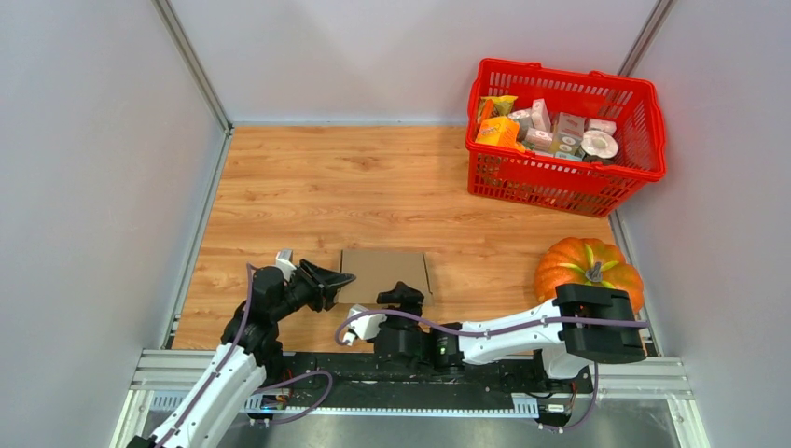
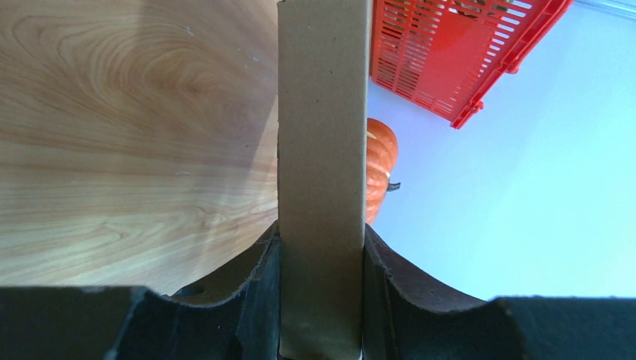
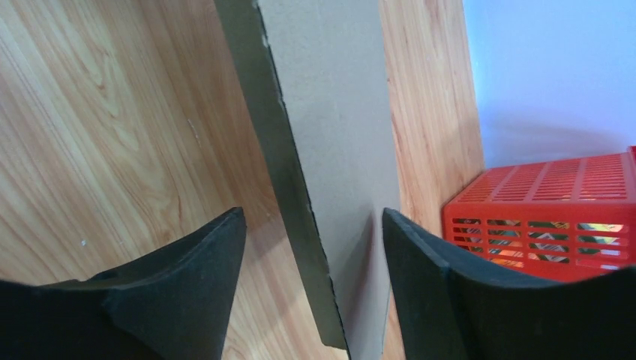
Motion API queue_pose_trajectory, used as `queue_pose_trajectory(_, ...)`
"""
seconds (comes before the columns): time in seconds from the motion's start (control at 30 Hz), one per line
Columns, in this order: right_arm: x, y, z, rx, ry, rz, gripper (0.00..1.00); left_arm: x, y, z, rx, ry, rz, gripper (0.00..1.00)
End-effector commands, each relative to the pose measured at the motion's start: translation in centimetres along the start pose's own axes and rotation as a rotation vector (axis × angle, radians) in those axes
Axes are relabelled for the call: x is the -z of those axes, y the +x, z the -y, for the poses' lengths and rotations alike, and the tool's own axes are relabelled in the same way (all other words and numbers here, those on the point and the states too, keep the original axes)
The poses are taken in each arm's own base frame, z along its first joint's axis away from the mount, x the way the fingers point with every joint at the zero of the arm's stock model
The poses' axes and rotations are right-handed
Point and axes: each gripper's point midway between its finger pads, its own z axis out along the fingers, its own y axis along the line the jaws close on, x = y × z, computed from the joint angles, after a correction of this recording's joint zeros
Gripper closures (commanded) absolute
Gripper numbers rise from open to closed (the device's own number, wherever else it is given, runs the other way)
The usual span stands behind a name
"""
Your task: Fold the paper box
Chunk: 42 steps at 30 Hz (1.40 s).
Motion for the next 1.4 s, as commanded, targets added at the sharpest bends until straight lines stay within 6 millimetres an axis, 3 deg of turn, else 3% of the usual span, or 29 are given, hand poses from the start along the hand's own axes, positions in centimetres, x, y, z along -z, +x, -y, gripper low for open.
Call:
queue_pose_trajectory(0.0, 0.0, -1.6, 1.4, -0.051, 0.073, 0.053, 0.37, 0.3, 0.7, 0.1, 0.072, 0.005, -0.035, 0.76)
queue_pose_trajectory(0.13, 0.2, -1.7, 1.9, -0.055, 0.090, 0.061, 0.53, 0.4, 0.9, 0.1, 0.072, 0.011, -0.044, 0.74)
queue_pose_trajectory(0.33, 0.5, -1.7, 2.6, -0.074, 0.109, 0.075, 0.64, 0.7, 1.1, 0.7, 0.044, 0.031, -0.054, 0.55)
queue_pose_trajectory(0.47, 0.8, -1.7, 2.9, -0.091, 0.100, 0.078, 0.67, 1.3, 0.9, 1.3, -0.095, 0.017, -0.026, 0.34)
queue_pose_trajectory(0.53, 0.9, -1.7, 2.8, -0.112, 0.085, 0.073, 0.71, 1.9, 0.8, 1.0, -0.158, -0.023, -0.011, 0.29)
queue_pose_trajectory(0.6, 1.2, -1.3, 2.7, -0.136, 0.060, 0.063, 0.73, 2.8, 0.2, 2.3, -0.302, -0.024, 0.036, 0.28)
queue_pose_trajectory(0.63, 1.3, -1.3, 2.6, -0.153, 0.044, 0.061, 0.73, 3.3, -0.4, 1.4, -0.330, -0.088, 0.071, 0.28)
queue_pose_trajectory(0.67, 1.6, -1.1, 2.6, -0.162, 0.019, 0.054, 0.73, 4.3, -0.7, 2.8, -0.436, -0.079, 0.102, 0.27)
queue_pose_trajectory(0.7, 1.8, -0.6, 2.4, -0.163, -0.012, 0.042, 0.73, 5.1, -0.9, 1.9, -0.457, -0.144, 0.115, 0.27)
queue_pose_trajectory(0.73, 2.1, 0.0, 2.0, -0.180, -0.042, 0.022, 0.73, 5.9, -1.3, 2.3, -0.497, -0.157, 0.145, 0.27)
queue_pose_trajectory(0.83, 2.7, 0.5, 1.7, -0.249, -0.162, 0.001, 0.72, 8.8, -2.7, 5.2, -0.659, -0.157, 0.271, 0.39)
queue_pose_trajectory(0.93, 3.1, 0.3, 1.9, -0.346, -0.331, -0.024, 0.70, 9.6, -2.3, 7.6, -0.799, -0.093, 0.269, 0.50)
queue_pose_trajectory(1.03, 2.8, 0.1, 2.1, -0.472, -0.478, -0.084, 0.73, 8.9, -1.5, 8.8, -0.872, -0.063, 0.194, 0.52)
queue_pose_trajectory(1.07, 3.1, -0.1, 1.4, -0.500, -0.554, -0.095, 0.75, 8.5, -1.4, 8.8, -0.902, -0.067, 0.168, 0.53)
queue_pose_trajectory(1.13, 2.3, 1.2, 1.4, -0.524, -0.578, -0.179, 0.76, 7.4, -1.2, 8.7, -0.919, -0.088, 0.100, 0.57)
queue_pose_trajectory(1.2, 2.0, 1.0, 1.7, -0.552, -0.613, -0.208, 0.78, 6.7, -1.4, 8.7, -0.961, -0.097, 0.077, 0.59)
queue_pose_trajectory(1.37, 1.7, 1.6, 0.1, -0.582, -0.720, -0.273, 0.79, 4.1, -1.2, 8.8, -1.064, -0.136, -0.009, 0.60)
